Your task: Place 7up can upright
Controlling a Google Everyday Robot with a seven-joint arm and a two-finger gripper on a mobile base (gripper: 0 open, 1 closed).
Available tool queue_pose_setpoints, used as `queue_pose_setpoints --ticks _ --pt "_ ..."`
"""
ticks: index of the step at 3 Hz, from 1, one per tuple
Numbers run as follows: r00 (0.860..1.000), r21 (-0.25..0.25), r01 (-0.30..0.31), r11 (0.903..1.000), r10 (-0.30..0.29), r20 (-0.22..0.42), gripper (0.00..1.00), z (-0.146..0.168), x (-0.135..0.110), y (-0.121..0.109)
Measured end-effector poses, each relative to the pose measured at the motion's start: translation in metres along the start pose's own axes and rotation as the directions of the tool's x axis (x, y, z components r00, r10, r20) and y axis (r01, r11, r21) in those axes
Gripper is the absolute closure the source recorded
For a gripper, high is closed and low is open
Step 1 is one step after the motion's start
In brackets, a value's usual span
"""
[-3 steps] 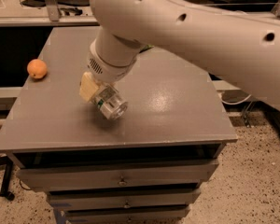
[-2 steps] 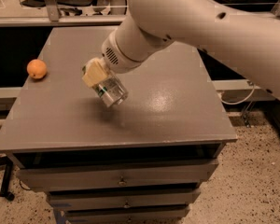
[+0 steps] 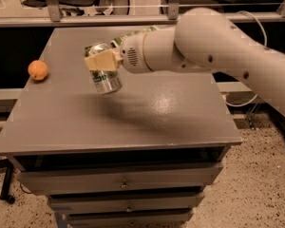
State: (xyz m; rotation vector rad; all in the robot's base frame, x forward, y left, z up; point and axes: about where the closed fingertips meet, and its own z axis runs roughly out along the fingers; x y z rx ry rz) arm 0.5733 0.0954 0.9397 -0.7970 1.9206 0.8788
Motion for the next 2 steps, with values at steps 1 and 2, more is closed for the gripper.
queue_pose_setpoints --ticks 1,2 --pt "0.985 0.012 -0.011 0.9999 0.008 0.175 1.0 -0.014 0.0 -0.024" --pt "0.971 0.036 0.051 0.998 -0.058 0.232 1.0 -0.033 -0.007 -0.023"
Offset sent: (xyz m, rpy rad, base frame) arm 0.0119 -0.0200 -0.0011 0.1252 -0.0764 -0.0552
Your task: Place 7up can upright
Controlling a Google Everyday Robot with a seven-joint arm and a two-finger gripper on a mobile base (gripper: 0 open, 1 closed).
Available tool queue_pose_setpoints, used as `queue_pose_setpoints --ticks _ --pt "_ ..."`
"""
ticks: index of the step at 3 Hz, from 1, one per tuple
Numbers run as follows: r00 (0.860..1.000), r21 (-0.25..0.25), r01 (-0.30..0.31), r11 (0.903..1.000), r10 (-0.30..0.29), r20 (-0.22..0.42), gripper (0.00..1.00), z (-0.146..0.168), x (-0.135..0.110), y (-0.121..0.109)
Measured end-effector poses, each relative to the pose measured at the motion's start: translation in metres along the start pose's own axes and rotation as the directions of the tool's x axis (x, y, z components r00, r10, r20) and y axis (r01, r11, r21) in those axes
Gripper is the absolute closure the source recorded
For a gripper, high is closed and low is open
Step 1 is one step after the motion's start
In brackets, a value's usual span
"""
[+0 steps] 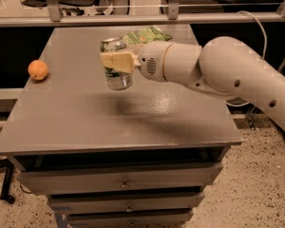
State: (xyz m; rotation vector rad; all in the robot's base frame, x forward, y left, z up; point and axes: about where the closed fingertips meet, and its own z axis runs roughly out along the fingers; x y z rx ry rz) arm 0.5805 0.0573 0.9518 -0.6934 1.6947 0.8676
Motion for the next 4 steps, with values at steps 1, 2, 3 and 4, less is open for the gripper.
queue_pose_setpoints --ticks 1,2,3,4 --pt "1.0 -0.001 0.003 1.0 -0.003 -0.001 1.0 0.0 -0.001 0.002" --pt "0.998 -0.001 0.036 0.9993 -0.036 0.058 1.0 -0.001 -0.007 0.007" --pt "0.981 0.004 0.099 0.9951 -0.098 0.165 1.0 0.002 -0.004 0.013" --pt "0.959 -0.03 0.174 0.9842 -0.163 0.231 1.0 0.017 -0.001 0.029"
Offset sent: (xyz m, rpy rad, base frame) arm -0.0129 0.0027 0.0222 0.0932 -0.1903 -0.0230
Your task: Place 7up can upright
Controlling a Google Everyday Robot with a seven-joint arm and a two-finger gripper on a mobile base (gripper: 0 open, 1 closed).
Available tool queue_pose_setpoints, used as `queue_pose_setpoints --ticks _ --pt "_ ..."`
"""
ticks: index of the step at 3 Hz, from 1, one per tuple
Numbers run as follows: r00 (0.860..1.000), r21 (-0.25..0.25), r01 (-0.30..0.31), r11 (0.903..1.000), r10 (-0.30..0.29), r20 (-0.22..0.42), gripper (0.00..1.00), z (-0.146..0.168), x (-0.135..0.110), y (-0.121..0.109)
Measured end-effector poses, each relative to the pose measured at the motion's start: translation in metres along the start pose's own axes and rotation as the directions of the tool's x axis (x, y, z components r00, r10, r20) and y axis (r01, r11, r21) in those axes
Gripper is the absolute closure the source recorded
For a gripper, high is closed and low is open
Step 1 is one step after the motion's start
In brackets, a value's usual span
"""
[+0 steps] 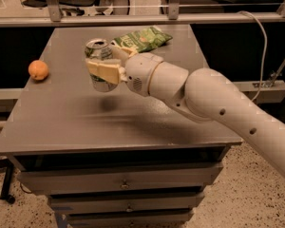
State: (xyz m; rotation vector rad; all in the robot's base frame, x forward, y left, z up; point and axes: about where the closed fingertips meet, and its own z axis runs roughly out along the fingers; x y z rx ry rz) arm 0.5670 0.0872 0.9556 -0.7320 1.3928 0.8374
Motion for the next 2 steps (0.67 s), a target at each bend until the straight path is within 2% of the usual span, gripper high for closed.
queue_pose_setpoints --ticks 1,2 --pt "0.999 -0.043 0.032 0.9985 -0.031 0.015 1.0 0.007 0.008 0.0104" --pt "0.999 -0.094 0.047 0.9945 -0.048 -0.012 1.0 0.0092 0.0162 0.0194"
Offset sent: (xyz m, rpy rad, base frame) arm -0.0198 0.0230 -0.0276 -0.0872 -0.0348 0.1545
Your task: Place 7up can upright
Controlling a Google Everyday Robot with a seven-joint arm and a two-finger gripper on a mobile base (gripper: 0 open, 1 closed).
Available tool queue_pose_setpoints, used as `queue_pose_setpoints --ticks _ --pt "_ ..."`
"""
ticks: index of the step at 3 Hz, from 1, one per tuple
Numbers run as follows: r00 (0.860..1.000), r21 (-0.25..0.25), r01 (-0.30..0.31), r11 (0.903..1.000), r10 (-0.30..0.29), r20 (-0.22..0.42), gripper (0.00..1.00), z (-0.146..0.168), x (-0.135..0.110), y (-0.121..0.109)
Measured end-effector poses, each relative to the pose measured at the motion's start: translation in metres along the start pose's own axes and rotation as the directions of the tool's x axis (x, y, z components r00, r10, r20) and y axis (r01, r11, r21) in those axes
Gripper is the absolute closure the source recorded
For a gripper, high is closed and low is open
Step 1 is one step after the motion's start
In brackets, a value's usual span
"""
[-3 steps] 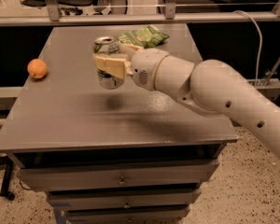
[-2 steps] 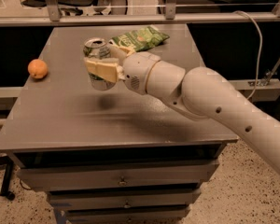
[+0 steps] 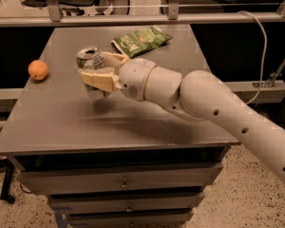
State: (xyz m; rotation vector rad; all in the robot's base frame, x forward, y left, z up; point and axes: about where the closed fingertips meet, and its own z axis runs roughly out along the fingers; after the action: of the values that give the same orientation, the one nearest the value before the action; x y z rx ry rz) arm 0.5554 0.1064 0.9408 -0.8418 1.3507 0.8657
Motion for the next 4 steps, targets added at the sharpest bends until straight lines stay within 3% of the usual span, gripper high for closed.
queue_pose_setpoints --ticks 1,2,4 --pt "1.0 -0.038 -0.018 0.9991 0.018 0.0 1.0 0.002 0.012 0.01" --pt "0.999 -0.061 -0.038 0.9974 0.04 0.021 0.82 0.003 0.024 0.018" --pt "1.0 -0.1 -0.023 0.9947 0.025 0.014 0.36 0.0 0.034 0.026"
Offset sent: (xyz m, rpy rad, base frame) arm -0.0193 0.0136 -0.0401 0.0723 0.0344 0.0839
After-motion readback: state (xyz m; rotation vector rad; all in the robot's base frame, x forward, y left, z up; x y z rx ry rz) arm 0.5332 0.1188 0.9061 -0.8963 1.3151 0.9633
